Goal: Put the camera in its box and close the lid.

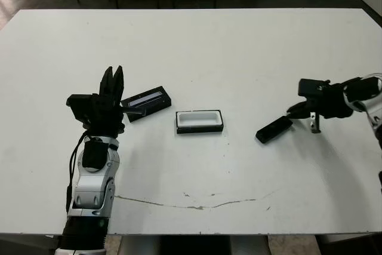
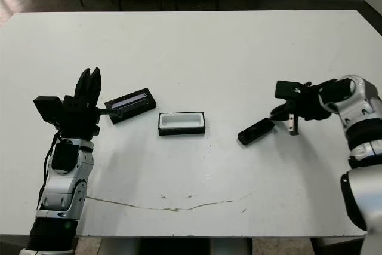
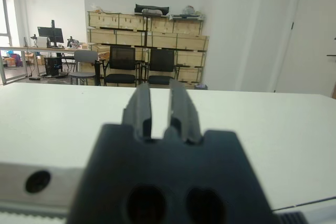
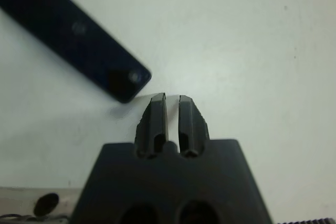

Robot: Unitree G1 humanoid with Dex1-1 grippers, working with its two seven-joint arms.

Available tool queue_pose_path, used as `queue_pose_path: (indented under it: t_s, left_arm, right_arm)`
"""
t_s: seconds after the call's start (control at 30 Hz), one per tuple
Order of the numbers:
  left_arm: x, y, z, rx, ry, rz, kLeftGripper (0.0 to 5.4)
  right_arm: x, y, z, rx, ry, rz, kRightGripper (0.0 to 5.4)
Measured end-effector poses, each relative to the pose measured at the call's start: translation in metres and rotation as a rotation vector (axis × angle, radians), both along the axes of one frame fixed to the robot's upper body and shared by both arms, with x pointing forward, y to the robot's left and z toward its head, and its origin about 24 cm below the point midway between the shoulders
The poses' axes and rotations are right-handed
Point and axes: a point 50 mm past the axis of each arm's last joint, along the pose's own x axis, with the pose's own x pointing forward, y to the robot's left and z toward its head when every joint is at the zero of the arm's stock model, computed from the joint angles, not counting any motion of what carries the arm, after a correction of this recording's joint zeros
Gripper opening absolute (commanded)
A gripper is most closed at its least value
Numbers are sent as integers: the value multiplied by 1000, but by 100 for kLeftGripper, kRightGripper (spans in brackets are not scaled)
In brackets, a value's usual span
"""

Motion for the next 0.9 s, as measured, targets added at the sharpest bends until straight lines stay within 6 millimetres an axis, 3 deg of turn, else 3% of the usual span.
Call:
queue_pose_path:
  t_s: [0.57, 0.9]
  left_arm:
    - [0, 0, 1, -5, -2, 4, 1]
    - [0, 0, 0, -7, 5, 5, 1]
  right_arm:
    - [-16, 3, 0, -27, 45, 3, 0]
    - [-9, -21, 4, -66, -42, -96, 0]
